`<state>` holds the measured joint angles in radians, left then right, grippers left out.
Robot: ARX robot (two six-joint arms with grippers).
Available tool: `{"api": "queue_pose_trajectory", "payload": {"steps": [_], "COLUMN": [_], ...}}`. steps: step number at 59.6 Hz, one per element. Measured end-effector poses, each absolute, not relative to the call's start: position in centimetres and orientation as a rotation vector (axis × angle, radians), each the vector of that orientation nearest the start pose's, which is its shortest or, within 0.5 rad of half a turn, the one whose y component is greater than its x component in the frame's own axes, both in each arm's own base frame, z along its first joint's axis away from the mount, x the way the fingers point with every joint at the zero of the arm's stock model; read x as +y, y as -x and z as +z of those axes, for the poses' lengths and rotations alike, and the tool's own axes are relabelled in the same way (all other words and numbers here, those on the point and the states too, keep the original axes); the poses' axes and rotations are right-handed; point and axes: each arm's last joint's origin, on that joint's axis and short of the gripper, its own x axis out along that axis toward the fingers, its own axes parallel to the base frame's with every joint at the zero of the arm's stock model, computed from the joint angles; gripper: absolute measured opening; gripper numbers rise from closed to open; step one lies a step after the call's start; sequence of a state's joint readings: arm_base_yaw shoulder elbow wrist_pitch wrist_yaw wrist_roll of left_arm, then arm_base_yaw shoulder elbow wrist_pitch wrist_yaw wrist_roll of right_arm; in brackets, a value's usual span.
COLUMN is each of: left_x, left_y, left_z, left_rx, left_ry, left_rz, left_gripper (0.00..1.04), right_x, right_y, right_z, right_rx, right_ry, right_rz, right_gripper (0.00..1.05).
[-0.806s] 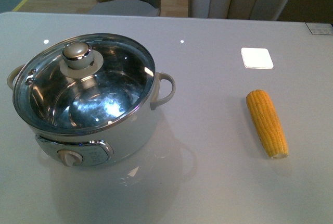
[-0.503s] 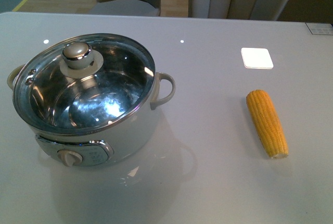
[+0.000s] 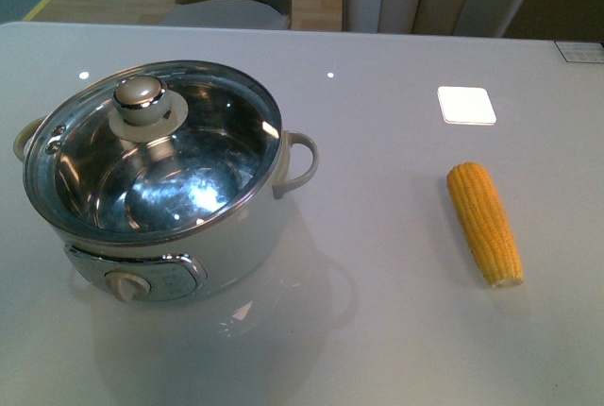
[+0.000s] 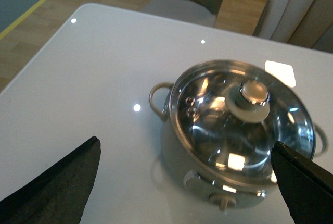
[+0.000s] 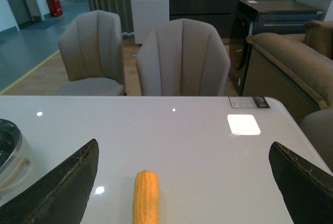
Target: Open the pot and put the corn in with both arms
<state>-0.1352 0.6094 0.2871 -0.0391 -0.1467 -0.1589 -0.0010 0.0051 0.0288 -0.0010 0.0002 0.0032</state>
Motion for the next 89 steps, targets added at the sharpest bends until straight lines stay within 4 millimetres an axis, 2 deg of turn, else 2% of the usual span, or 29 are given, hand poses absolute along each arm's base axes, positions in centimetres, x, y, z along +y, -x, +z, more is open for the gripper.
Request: {"api": "queue_pose_trajectory", "payload": {"steps": [12,21,27,30,36,47,66,87,89], "left_x": [-3.8,-5.7,-6.8,-7.5,-8.4,-9.2,-10.2,-10.4,-10.4], "left_y": [-20.4,-24.7,-27.7,-29.3,-30.9,-32.6,-33.4,-33.4,-33.4], "left_z": [19.5,17.6,15.0,13.0,10.6,8.6,7.5,7.6,7.6], "left_rx": [0.305,0.29,0.346,0.405,0.456,0.486,0.51,0.505,0.505], "left_ry": [0.071,0.039,0.014,0.0,-0.014,-0.027,-0.025,-0.016,-0.018], "left_rz": [-0.054,-0.108,-0.12,-0.124,-0.128,-0.125,-0.116,-0.091,-0.089], "left_gripper": [0.98,0.98,0.98,0.98,0.98,0.98,0.97,0.44,0.42], "right_x": [0.0,0.0,0.0,0.0,0.0,0.0,0.0,0.0,0.0], "right_y": [-9.6,-9.6,-9.6,-9.6,-9.6,-9.6,-9.6,-9.6,-9.6], "right_z": [17.3,17.3,17.3,17.3,17.3,17.3,17.3,17.3,17.3], "right_rx": [-0.023,-0.023,-0.023,-0.023,-0.023,-0.023,-0.023,-0.023,-0.023], "right_ry": [-0.003,-0.003,-0.003,-0.003,-0.003,-0.003,-0.003,-0.003,-0.003], "right_rz": [-0.001,-0.001,-0.001,-0.001,-0.001,-0.001,-0.001,-0.001,-0.001], "right_gripper": [0.96,0.96,0.96,0.96,0.96,0.96,0.96,0.96,0.96]}}
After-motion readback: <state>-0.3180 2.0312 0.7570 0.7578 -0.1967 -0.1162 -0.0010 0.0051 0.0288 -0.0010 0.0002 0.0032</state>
